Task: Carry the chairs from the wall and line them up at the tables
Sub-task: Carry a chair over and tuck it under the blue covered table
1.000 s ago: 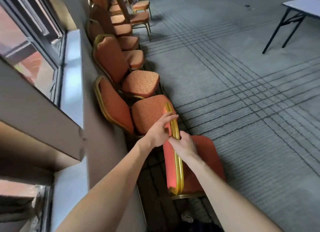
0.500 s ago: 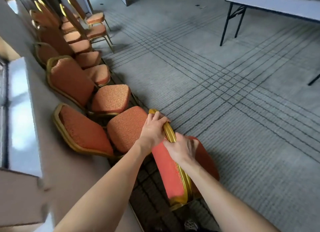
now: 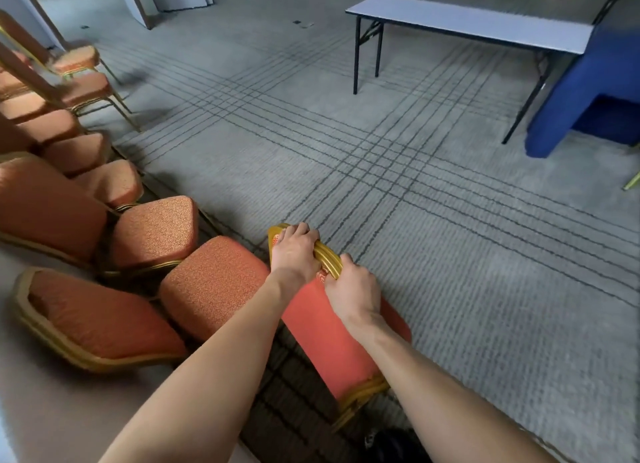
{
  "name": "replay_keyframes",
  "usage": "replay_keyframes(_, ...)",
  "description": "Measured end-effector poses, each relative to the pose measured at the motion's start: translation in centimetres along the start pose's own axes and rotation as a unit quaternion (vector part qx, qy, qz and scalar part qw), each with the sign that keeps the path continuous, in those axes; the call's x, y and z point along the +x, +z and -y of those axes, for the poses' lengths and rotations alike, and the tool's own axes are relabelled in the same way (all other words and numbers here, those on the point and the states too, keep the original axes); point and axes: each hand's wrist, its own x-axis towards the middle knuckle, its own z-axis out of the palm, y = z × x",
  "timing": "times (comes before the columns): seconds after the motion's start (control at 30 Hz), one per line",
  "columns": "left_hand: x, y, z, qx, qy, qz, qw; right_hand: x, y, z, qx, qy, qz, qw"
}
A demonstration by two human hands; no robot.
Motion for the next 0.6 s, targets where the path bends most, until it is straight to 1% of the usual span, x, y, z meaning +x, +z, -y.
replay_keyframes(0.17,2.6,-0.6,-0.2,-0.014,-0.031,-0.005,0.999,3.5,-0.3,0.1,-0.005,-0.027,-0.005,1.000)
replay_keyframes(0.33,4.3,-0.7,0.8,-0.014,-0.093,-0.015,0.995,7.3,-0.9,0.1,-0.010,-0.103,0.014,0.995)
replay_keyframes(0.47,5.3,-0.9,0.8,-0.031,-0.135,-0.013,0.990,10.2,-1.7,-0.5,-0.058,-0.179,0.002,0.982)
replay_keyframes(0.6,6.7,-0.8,-0.4,-0.033,-0.143,-0.010,0.989,12.9,-2.6,-2.1,-0.108,-0.228,-0.025,0.967)
